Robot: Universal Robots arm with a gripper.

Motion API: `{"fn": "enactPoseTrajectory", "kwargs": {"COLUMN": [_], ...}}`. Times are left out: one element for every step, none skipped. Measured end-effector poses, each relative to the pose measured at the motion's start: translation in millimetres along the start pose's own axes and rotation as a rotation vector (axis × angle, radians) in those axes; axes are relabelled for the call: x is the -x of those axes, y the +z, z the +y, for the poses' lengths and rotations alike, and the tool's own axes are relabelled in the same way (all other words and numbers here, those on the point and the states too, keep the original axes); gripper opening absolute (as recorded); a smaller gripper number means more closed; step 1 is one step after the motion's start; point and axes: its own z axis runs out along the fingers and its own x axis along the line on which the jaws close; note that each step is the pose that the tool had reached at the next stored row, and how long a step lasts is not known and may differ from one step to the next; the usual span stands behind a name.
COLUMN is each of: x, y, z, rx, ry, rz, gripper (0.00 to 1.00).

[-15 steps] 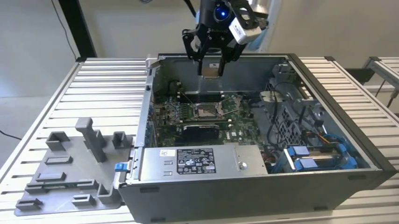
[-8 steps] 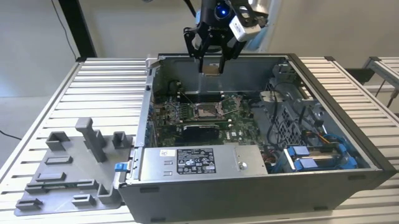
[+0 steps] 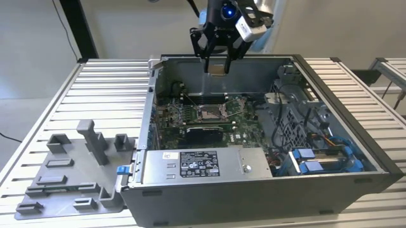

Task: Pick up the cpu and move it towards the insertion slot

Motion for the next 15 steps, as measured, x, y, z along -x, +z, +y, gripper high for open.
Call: {"fn": "enactPoseTrajectory", "kwargs": {"x": [1.3, 2.0, 2.5, 2.9, 3.3, 3.5, 3.6, 3.9, 4.3, 5.0, 5.6, 6.0, 6.3, 6.4, 6.5], "y": [0.5, 1.1, 1.7, 2.5, 3.3, 4.0, 4.7, 5.5, 6.2, 6.8, 7.3, 7.8, 8.1, 8.4, 8.7], "z": [0.5, 1.1, 1.9, 3.1, 4.4, 5.8, 7.6, 9.4, 11.7, 13.7, 15.7, 17.3, 18.8, 20.2, 21.5], "rx": [0.0000, -0.0001, -0.0001, 0.0000, 0.0000, 0.0001, -0.0001, -0.0001, -0.0001, -0.0001, -0.0001, 0.0000, -0.0001, -0.0001, -0.0002], "ry": [0.000, 0.000, 0.000, 0.000, 0.000, 0.000, 0.000, 0.000, 0.000, 0.000, 0.000, 0.000, 0.000, 0.000, 0.000], "rz": [0.0000, 0.0001, 0.0001, 0.0000, 0.0000, 0.0000, 0.0000, 0.0000, 0.0000, 0.0000, 0.0000, 0.0000, 0.0000, 0.0000, 0.0001], "gripper": [0.00, 0.00, 0.00, 0.00, 0.00, 0.00, 0.00, 0.00, 0.00, 0.00, 0.00, 0.00, 0.00, 0.00, 0.00]}}
